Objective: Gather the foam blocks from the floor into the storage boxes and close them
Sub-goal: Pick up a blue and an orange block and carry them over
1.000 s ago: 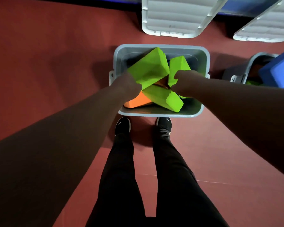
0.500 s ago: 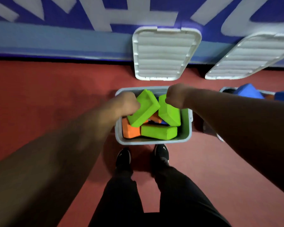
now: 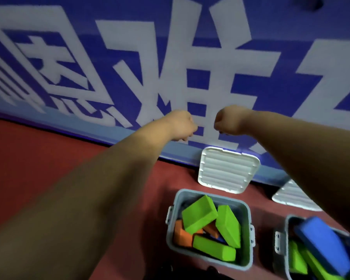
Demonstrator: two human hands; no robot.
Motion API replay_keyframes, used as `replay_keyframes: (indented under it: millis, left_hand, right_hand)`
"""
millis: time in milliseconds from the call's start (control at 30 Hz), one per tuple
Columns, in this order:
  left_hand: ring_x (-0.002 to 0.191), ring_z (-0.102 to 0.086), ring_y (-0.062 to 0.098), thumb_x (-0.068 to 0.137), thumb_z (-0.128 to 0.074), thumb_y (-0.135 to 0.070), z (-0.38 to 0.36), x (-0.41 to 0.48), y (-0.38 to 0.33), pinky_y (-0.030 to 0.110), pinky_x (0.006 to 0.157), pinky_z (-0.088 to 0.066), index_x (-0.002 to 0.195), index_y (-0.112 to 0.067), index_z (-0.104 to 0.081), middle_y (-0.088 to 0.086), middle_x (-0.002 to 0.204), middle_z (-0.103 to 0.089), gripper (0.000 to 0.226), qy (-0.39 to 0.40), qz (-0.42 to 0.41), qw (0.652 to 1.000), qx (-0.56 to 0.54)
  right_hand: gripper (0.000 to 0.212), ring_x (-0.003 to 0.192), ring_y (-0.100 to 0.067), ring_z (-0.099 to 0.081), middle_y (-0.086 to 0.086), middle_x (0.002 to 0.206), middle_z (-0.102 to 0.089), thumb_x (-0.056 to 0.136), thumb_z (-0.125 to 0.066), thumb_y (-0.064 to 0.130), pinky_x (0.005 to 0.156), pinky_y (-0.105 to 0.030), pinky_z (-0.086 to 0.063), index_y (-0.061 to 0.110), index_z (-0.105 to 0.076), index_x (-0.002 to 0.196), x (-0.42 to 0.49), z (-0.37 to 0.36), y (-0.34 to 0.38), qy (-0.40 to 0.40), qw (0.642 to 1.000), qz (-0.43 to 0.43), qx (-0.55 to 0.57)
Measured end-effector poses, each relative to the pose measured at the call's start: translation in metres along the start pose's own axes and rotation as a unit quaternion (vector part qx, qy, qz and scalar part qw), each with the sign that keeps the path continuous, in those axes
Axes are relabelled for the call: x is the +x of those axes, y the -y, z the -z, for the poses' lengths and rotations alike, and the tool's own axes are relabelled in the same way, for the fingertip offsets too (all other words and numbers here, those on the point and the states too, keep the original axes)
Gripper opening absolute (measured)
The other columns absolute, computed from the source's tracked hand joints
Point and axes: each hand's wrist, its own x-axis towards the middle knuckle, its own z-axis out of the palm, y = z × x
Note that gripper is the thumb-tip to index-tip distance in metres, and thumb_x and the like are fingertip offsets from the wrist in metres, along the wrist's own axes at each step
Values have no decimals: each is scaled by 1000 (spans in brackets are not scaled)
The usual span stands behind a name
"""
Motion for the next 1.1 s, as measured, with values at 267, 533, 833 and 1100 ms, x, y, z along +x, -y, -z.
replay_keyframes:
  millis: [267, 533, 833, 1100]
  left_hand:
    - [73, -73, 28, 91, -56, -21, 70, -130, 68, 34, 68, -60, 92, -6, -75, 12, 85, -78, 24, -134, 134, 982, -16]
    - [84, -77, 29, 93, -52, -18, 107, -281, 143, 40, 72, -63, 90, -2, -77, 14, 89, -79, 30, -220, 242, 945, 4]
    - [98, -74, 30, 94, -52, -18, 62, -500, 233, 38, 86, -58, 102, -1, -74, 18, 101, -78, 28, -321, 349, 880, 0]
    - [74, -76, 21, 92, -52, -16, -52, -793, 318, 34, 76, -62, 92, -6, -72, 8, 85, -80, 23, -382, 443, 807, -87]
  right_hand:
    - [26, 83, -15, -73, 1, 87, -78, 98, -53, 29, 90, -38, -58, 17, -77, 94, -11, 52, 144, 24, 981, 188, -43]
    - [27, 76, -13, -75, 2, 82, -79, 93, -53, 26, 89, -35, -59, 16, -78, 91, -75, 29, 292, 33, 934, 347, -81]
    - [25, 82, -29, -78, -7, 87, -80, 93, -55, 22, 79, -46, -64, 10, -78, 92, -222, -60, 442, 99, 894, 430, -74]
    - [34, 76, -27, -77, -3, 79, -79, 97, -52, 32, 74, -42, -63, 11, -76, 86, -456, -195, 591, 109, 808, 556, -164]
